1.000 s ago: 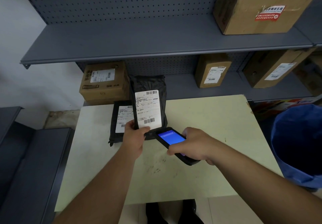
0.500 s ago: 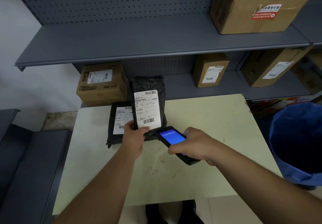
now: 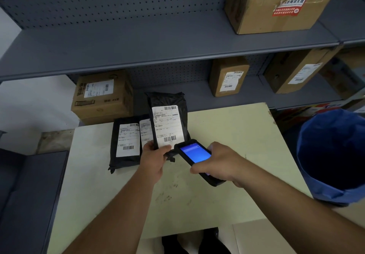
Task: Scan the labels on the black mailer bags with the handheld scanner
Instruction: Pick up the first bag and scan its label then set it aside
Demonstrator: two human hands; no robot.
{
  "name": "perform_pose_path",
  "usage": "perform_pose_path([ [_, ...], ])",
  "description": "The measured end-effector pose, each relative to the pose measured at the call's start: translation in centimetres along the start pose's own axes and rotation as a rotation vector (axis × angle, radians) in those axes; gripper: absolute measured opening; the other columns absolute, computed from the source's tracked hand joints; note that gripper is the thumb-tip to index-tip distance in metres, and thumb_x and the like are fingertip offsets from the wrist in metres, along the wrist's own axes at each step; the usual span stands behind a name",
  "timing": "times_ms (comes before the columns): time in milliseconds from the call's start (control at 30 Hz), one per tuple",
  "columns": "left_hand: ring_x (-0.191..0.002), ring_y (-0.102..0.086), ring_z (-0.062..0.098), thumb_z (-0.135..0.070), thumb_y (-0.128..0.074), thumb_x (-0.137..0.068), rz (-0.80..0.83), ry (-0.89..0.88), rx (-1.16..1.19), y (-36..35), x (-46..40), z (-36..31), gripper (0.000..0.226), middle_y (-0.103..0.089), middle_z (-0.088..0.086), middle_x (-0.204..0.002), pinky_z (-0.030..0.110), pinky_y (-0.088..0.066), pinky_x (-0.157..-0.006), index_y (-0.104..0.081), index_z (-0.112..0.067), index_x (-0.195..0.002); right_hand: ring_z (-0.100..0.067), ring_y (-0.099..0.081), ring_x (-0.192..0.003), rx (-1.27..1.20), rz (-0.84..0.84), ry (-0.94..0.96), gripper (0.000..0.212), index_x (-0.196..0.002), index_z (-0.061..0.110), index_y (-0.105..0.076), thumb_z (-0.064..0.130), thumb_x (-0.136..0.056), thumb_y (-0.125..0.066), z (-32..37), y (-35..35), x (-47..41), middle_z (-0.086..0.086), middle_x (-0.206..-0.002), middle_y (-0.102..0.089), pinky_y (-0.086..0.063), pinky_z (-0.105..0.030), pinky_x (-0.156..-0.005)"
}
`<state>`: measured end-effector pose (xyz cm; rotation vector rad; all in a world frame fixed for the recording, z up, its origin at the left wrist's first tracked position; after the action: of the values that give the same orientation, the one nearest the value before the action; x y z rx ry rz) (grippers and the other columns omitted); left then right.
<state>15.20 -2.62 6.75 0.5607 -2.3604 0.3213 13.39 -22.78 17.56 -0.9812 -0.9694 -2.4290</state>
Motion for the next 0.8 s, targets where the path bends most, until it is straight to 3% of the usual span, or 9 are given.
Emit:
perform_pose_path([
  [133,-0.091,-0.072,0.016,0.005,-0.072,-0.091,0.011,0.024,-0.014,-2.0,-0.2,0.8,0.040,-0.075,0.006,-0.109,0.025,-0.055,-0.074,-0.061,-0.007,-0.128,-0.021,-0.071,-0.087,-0.018,-0.019,-0.019,0.054,-0.108,0.022,-0.056,0.040,-0.068,-0.088,-1.1,1.2,-0.7,-0.005,-0.105,-0.073,-0.058,-0.035,-0.071],
  [233,-0.088,-0.074,0.014,0.005,-0.068,-0.094,0.069,0.043,-0.040,-3.8,-0.1,1.3,0.021,-0.078,0.004,-0.101,0.024,-0.055,-0.076,-0.071,-0.011,-0.108,-0.024,-0.075,-0.098,-0.029,-0.036,-0.034,0.055,-0.108,0.023,-0.056,0.041,-0.067,-0.087,-2.0,2.1,-1.3,-0.005,-0.105,-0.073,-0.059,-0.036,-0.073],
  [300,-0.089,-0.073,0.014,0.005,-0.067,-0.094,0.096,0.054,-0.055,-5.0,0.0,1.9,0.023,-0.078,0.000,-0.098,0.023,-0.054,-0.075,-0.072,-0.017,-0.100,-0.024,-0.075,-0.098,-0.038,-0.048,-0.042,0.055,-0.108,0.023,-0.055,0.041,-0.068,-0.087,-2.6,2.7,-1.7,-0.004,-0.105,-0.072,-0.059,-0.036,-0.072],
  [500,-0.095,-0.076,0.022,0.005,-0.072,-0.090,0.105,0.104,-0.070,-8.2,-0.9,3.7,0.027,-0.078,0.011,-0.109,0.031,-0.059,-0.085,-0.070,-0.006,-0.114,-0.023,-0.073,-0.096,-0.051,-0.081,-0.064,0.055,-0.109,0.022,-0.054,0.041,-0.067,-0.086,-4.4,4.5,-2.5,-0.003,-0.104,-0.070,-0.059,-0.039,-0.073],
  [600,-0.094,-0.078,0.026,0.006,-0.073,-0.089,0.115,0.123,-0.070,-10.0,-1.2,4.5,0.023,-0.079,0.013,-0.108,0.039,-0.059,-0.096,-0.071,-0.007,-0.107,-0.023,-0.073,-0.096,-0.056,-0.094,-0.075,0.055,-0.110,0.022,-0.054,0.040,-0.068,-0.086,-5.4,5.4,-2.8,-0.002,-0.103,-0.068,-0.063,-0.041,-0.077],
  [733,-0.068,-0.080,0.012,0.006,-0.068,-0.092,0.176,0.131,-0.092,-12.7,-1.6,5.6,0.019,-0.083,0.000,-0.081,0.029,-0.059,-0.079,-0.073,-0.009,-0.103,-0.022,-0.073,-0.095,-0.086,-0.108,-0.082,0.055,-0.111,0.023,-0.054,0.039,-0.069,-0.087,-6.8,6.9,-3.7,-0.001,-0.102,-0.068,-0.059,-0.037,-0.072],
  [800,-0.068,-0.079,0.011,0.005,-0.068,-0.093,0.188,0.139,-0.100,-13.8,-1.8,6.0,0.018,-0.083,0.001,-0.082,0.029,-0.059,-0.080,-0.073,-0.008,-0.104,-0.021,-0.073,-0.093,-0.096,-0.114,-0.087,0.055,-0.111,0.023,-0.054,0.039,-0.069,-0.087,-7.3,7.6,-4.1,-0.001,-0.102,-0.068,-0.063,-0.040,-0.075],
])
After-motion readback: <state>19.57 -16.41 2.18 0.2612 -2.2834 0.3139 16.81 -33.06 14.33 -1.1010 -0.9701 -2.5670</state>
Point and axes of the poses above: each hand's wrist, its own x-axis away from the middle knuckle, its own y-axis out of the back of the hand, z = x × y, the point moved 1 cm from there along -x, towards the middle knuckle
